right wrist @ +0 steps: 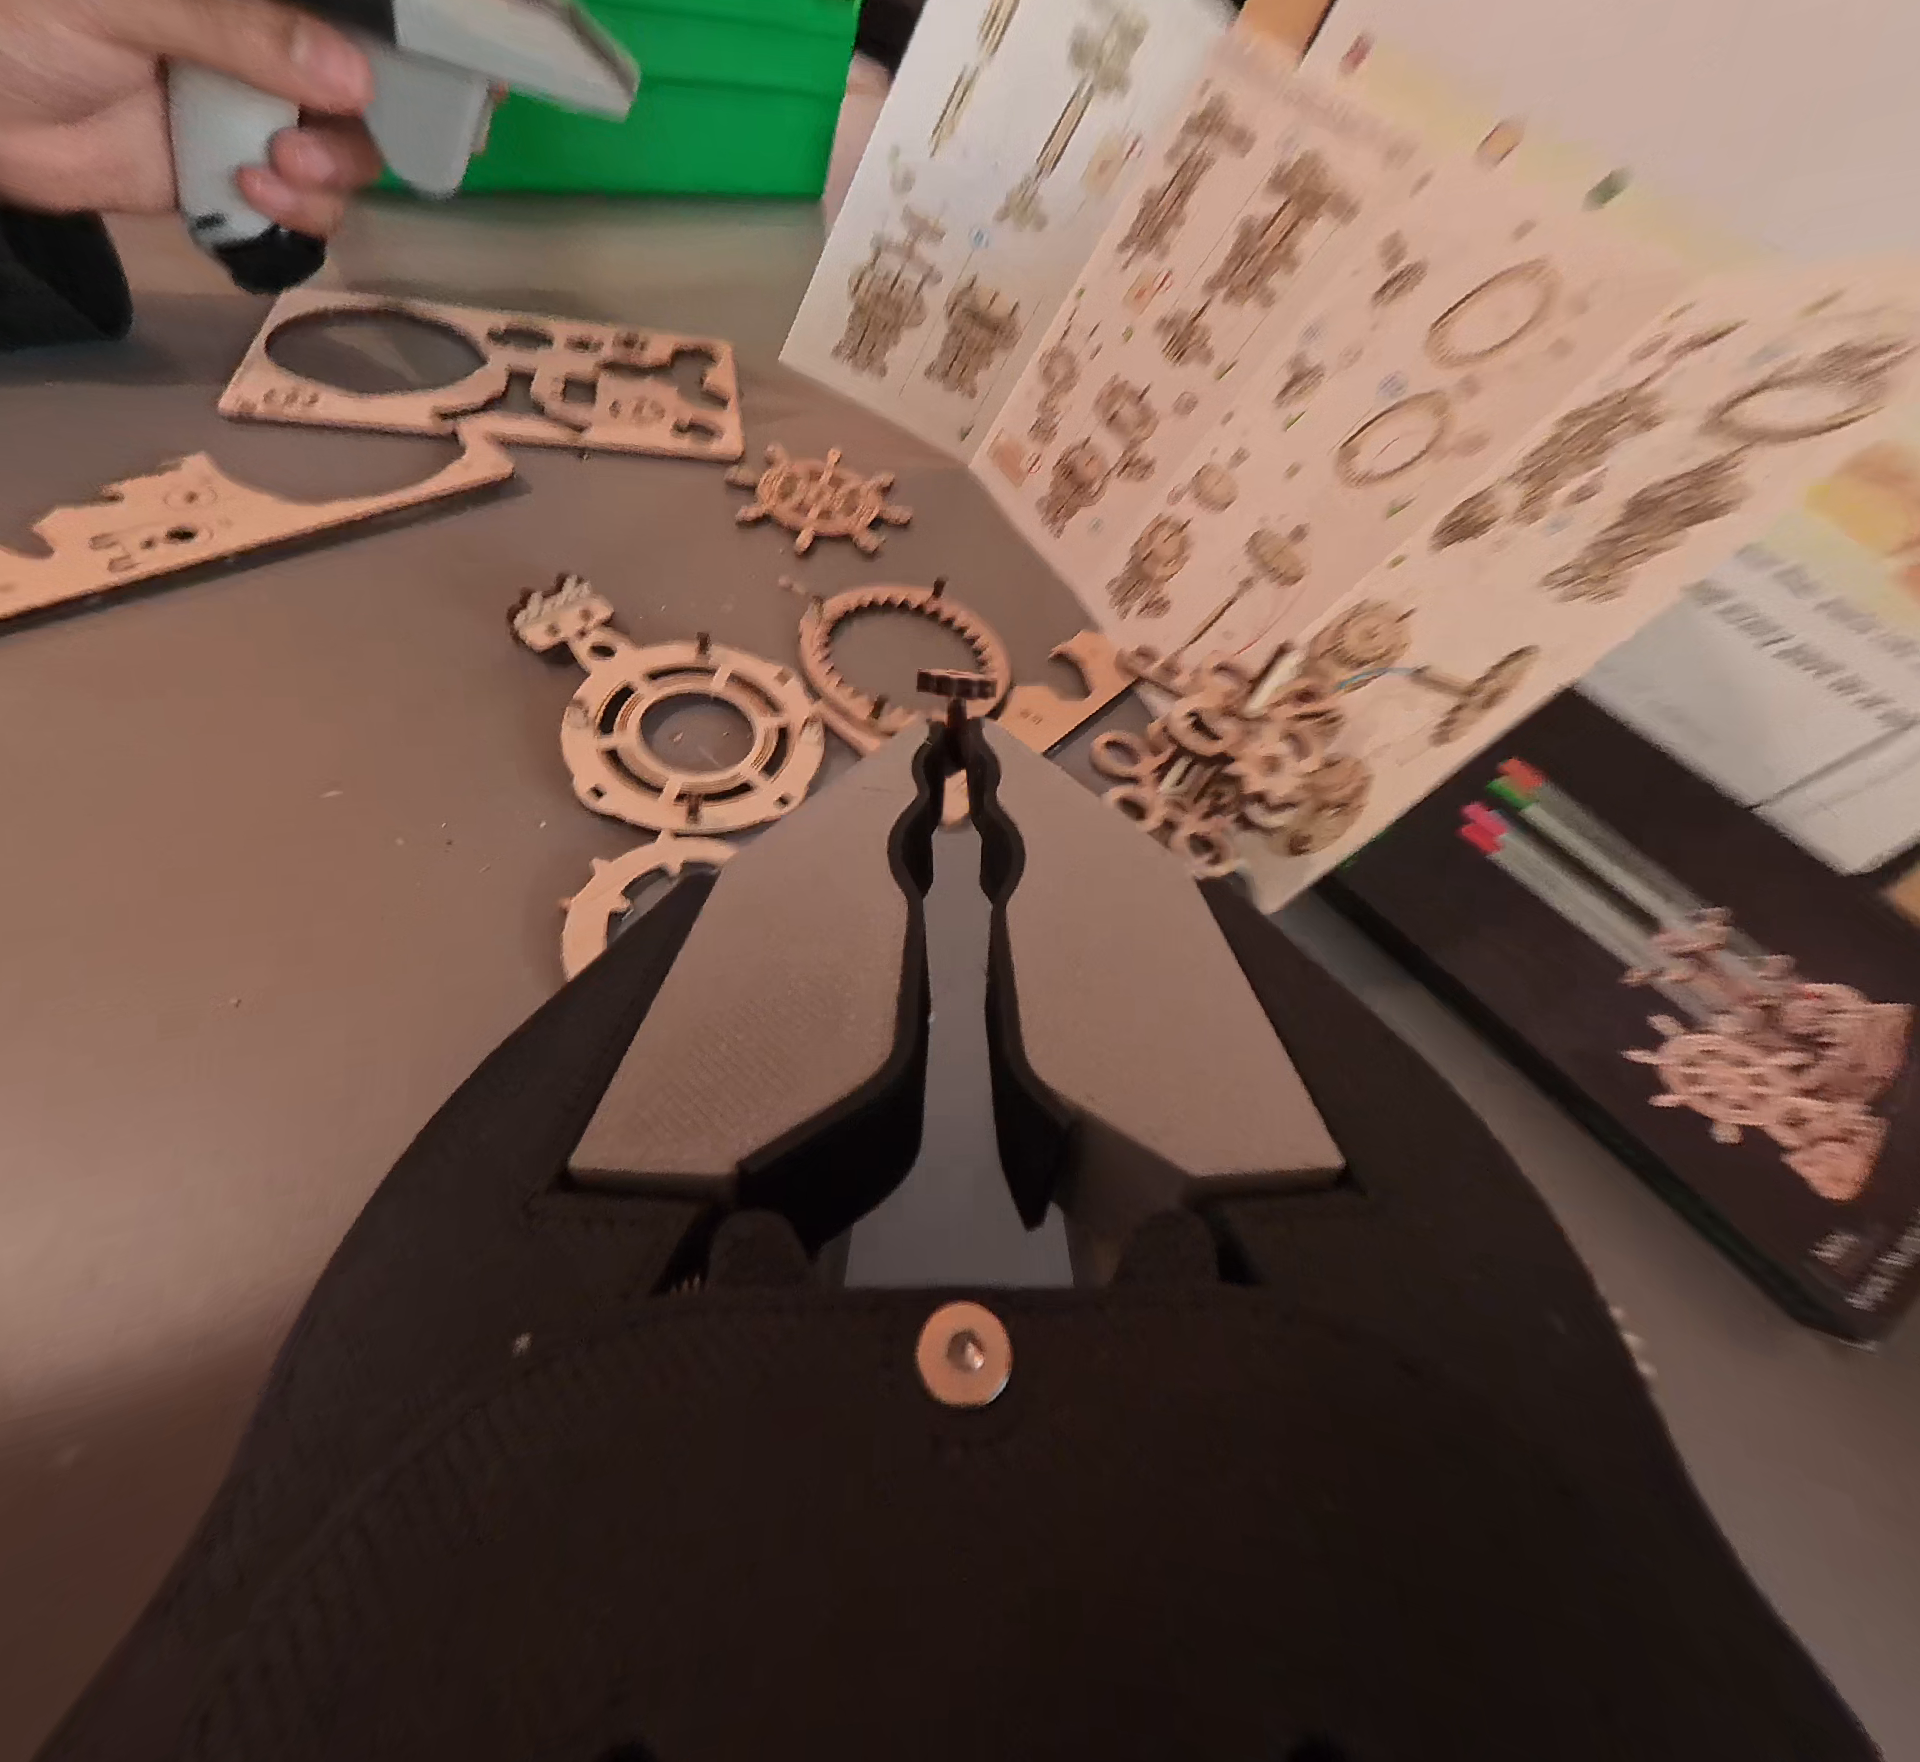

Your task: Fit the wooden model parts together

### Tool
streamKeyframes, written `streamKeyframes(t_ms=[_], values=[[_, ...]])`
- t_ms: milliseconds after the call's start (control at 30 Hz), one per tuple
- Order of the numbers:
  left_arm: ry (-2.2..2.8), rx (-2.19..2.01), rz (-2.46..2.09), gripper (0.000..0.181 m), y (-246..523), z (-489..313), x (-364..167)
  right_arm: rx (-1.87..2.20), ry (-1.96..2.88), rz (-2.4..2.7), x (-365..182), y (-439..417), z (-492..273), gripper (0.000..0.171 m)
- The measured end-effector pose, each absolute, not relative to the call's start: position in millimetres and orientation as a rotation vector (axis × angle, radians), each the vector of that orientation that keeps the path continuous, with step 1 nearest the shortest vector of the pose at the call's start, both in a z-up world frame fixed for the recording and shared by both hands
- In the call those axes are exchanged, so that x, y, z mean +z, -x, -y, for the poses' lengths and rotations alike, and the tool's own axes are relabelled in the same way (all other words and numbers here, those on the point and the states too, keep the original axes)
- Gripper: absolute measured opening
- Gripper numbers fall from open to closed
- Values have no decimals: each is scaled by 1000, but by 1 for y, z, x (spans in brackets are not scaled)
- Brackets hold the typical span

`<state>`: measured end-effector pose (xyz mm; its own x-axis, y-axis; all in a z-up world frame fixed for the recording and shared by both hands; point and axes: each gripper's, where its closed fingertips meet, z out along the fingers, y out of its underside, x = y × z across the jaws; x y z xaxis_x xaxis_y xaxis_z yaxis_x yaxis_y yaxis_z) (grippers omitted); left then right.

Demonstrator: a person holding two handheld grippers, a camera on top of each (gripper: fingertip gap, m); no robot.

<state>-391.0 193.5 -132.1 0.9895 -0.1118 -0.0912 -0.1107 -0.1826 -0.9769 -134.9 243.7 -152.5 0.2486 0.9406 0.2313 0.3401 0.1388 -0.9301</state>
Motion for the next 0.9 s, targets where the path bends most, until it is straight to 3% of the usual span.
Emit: streamKeyframes(t_ms=[400, 633, 900], values=[[1738, -6, -71, 6, 414, -191, -129, 585, 1192, 1029, -62, 63, -280, 0], [1757, 47, -90, 4, 415, -195, -136, 400, 1327, 983, -105, 4, -355, 0], [1724, 106, -80, 0, 421, -194, -134, 699, 1498, 721, -109, -27, -389, 0]])
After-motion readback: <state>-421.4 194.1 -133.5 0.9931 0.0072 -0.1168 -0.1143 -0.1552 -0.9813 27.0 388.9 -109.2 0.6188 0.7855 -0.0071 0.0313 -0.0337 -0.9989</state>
